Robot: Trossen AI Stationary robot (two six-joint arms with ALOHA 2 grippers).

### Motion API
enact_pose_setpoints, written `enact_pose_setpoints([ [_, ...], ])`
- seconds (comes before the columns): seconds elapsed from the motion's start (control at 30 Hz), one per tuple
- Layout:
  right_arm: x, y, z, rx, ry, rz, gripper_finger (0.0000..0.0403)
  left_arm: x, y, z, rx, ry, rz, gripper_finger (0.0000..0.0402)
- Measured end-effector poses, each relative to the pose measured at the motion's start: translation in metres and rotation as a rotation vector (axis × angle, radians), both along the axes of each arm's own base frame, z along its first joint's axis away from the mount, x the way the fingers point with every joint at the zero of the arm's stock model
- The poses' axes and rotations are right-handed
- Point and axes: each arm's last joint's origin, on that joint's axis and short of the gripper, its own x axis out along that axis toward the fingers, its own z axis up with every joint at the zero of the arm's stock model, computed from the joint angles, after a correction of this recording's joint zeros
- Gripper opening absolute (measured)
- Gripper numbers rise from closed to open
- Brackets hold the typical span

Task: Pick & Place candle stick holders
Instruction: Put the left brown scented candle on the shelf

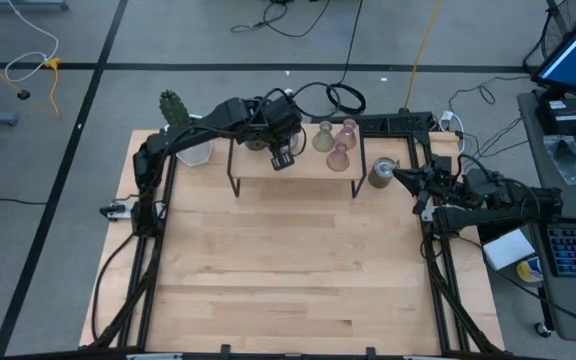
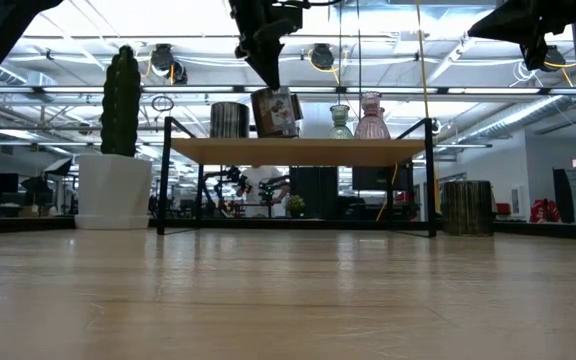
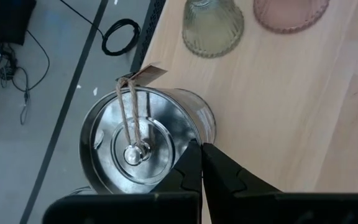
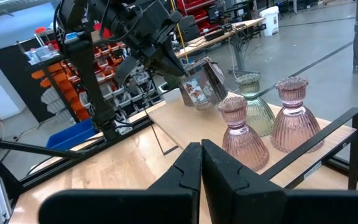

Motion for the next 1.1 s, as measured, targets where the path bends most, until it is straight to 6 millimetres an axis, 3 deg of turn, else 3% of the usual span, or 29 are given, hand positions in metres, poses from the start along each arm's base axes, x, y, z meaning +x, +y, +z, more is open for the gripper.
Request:
enact_pose_setpoints([
  [0.33, 0.000, 0.000, 0.000, 0.003, -0.001, 0.000, 0.0004, 0.000, 0.001, 0.000, 0.011, 0.010, -0.018, 0.0000],
  [0.63, 0.000, 0.000, 0.000, 0.005, -0.002, 0.003, 0.0004, 0.011, 0.005, -0.019, 0.011, 0.074, -0.027, 0.0000],
  [1.1, 0.000, 0.000, 0.000, 0.004, -0.002, 0.003, 0.0004, 0.010, 0.010, -0.020, 0.016, 0.077, -0.014, 0.0001],
])
